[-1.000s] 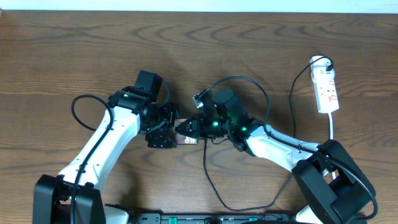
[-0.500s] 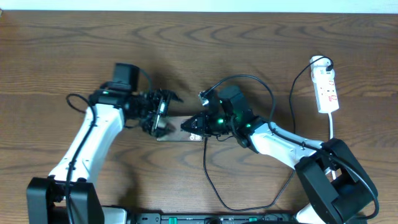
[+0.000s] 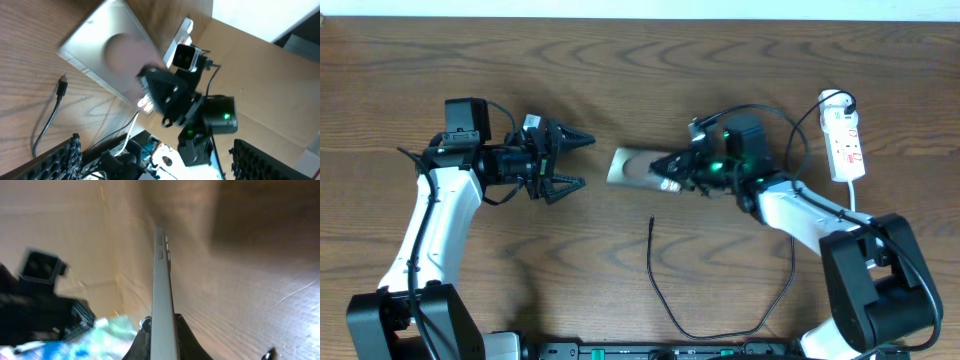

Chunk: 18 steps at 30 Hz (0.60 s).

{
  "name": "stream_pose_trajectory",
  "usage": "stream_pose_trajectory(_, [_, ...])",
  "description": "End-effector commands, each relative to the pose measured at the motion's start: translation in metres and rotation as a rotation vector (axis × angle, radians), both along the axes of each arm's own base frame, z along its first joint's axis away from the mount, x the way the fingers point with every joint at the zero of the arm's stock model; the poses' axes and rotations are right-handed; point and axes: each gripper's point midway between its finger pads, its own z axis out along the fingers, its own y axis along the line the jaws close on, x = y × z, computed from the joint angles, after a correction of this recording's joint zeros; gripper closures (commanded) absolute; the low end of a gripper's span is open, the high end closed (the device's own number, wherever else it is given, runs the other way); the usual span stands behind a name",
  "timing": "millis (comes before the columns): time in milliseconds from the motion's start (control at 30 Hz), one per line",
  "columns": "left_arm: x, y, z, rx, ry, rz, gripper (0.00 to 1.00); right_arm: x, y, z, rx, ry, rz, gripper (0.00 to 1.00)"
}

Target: Plug charger to phone and switch on socket

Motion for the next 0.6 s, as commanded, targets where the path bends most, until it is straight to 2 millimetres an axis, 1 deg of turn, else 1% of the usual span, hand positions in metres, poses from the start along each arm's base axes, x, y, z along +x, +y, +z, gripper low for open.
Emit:
stream_pose_trajectory(0, [-0.001, 0.004, 0.007, -0.01, -0.079, -0.016, 0.09, 0.011, -0.009, 0.015, 0.089, 0.107, -0.059, 0.99])
stream_pose_trajectory(67, [0.001, 0.007, 0.006, -0.006, -0.093, -0.006, 0.09, 0.018, -0.014, 0.017, 0.114, 0.168, -0.118, 0.99])
stream_pose_trajectory(133, [0.003, 0.012, -0.001, 0.009, -0.079, 0.018, 0.09, 0.025, -0.014, 0.023, 0.147, 0.192, -0.155, 0.99])
stream_pose_trajectory(200, [0.005, 0.017, -0.011, 0.032, -0.053, 0.053, 0.09, 0.031, -0.013, 0.033, 0.186, 0.192, -0.179, 0.99])
stream_pose_trajectory(300, [0.009, 0.019, -0.025, 0.024, -0.053, 0.088, 0.09, 0.038, -0.008, 0.051, 0.245, 0.167, -0.195, 0.99])
stream_pose_trajectory(367, [0.011, 0.019, -0.036, 0.007, -0.052, 0.118, 0.09, 0.04, -0.004, 0.061, 0.277, 0.144, -0.194, 0.99])
stream_pose_trajectory(433, [0.015, 0.02, -0.045, -0.012, -0.076, 0.153, 0.09, 0.04, 0.001, 0.067, 0.293, 0.129, -0.191, 0.99])
stream_pose_trajectory(500, [0.019, 0.021, -0.051, -0.036, -0.105, 0.196, 0.09, 0.038, 0.005, 0.068, 0.293, 0.122, -0.186, 0.99])
stream_pose_trajectory(567, [0.023, 0.023, -0.053, -0.067, -0.132, 0.244, 0.09, 0.036, 0.01, 0.067, 0.29, 0.121, -0.182, 0.99])
